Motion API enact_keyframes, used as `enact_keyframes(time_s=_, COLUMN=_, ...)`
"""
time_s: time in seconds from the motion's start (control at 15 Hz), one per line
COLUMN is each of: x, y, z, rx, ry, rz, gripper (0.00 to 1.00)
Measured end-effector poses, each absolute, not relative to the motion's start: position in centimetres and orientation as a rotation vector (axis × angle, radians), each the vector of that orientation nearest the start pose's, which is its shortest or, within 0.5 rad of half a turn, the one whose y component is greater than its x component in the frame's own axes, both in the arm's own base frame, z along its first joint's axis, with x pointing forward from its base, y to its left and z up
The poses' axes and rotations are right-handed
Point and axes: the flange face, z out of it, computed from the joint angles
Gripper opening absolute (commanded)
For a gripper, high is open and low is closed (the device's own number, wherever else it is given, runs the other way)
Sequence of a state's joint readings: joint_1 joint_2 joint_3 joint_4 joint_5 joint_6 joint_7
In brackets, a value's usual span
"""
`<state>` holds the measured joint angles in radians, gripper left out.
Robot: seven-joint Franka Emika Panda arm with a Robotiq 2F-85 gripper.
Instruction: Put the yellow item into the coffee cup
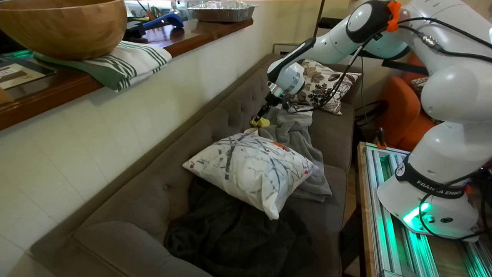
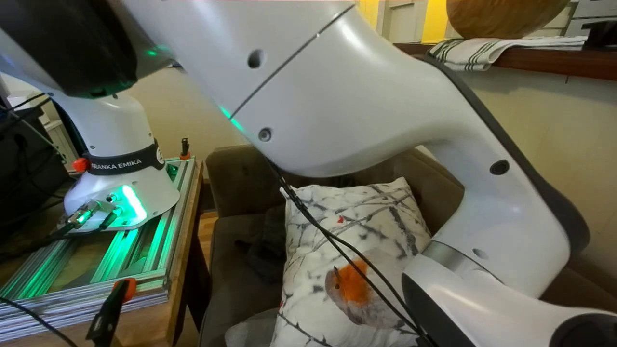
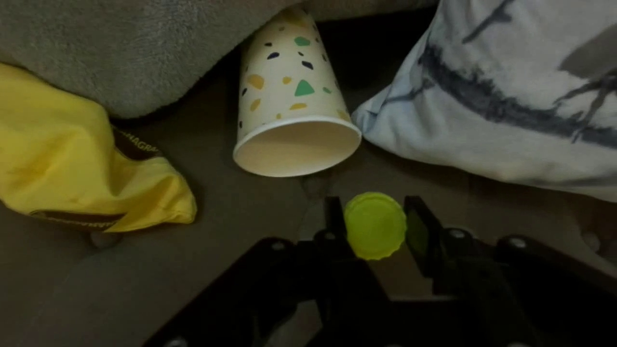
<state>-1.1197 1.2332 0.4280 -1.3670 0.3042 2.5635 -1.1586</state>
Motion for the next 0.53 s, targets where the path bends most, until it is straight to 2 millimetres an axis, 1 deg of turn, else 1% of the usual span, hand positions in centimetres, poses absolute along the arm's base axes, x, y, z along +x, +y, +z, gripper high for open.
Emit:
enact_keyframes(time_s=0.27, x=50.2, y=-47.7, z=-1.1, rx=-2.749, ry=0.1, rz=-0.638, gripper=0.11)
enact_keyframes(time_s=0.53, x=50.3, y=-47.1, z=-2.9, rx=-2.791, ry=0.137, rz=-0.622, gripper=0.11)
